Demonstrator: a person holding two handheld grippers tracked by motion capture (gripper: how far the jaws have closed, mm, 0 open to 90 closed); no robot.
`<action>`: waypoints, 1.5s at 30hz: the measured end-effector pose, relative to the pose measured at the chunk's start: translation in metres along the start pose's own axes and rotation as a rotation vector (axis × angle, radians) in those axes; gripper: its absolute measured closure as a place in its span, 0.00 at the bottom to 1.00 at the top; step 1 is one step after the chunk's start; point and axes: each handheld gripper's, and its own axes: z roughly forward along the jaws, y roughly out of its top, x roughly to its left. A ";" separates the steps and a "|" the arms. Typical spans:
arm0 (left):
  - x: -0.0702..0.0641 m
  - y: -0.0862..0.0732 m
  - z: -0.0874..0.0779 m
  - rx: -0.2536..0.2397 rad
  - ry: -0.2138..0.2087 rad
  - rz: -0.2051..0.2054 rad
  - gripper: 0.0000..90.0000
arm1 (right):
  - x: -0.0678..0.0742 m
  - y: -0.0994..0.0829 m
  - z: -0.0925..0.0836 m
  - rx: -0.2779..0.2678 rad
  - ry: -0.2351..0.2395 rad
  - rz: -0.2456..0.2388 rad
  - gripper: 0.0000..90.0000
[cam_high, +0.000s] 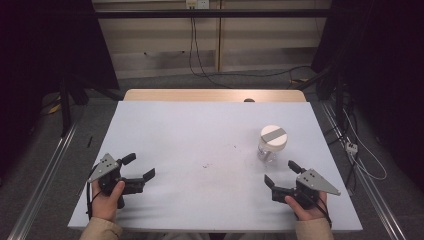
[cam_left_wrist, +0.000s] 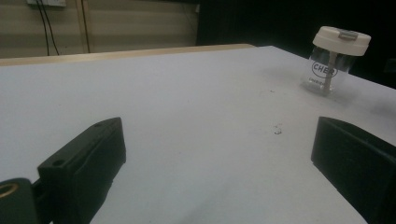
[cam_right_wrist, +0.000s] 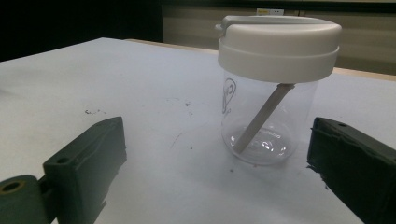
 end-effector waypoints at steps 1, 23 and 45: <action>0.000 0.000 0.000 -0.002 -0.002 -0.002 0.03 | 0.000 0.000 0.000 0.001 0.003 0.004 0.05; 0.000 -0.001 0.001 -0.005 -0.006 -0.001 0.03 | -0.018 0.008 0.028 0.013 -0.055 0.008 0.04; -0.002 -0.001 0.005 0.010 -0.026 0.004 0.03 | -0.029 0.012 0.063 0.039 -0.107 0.052 0.05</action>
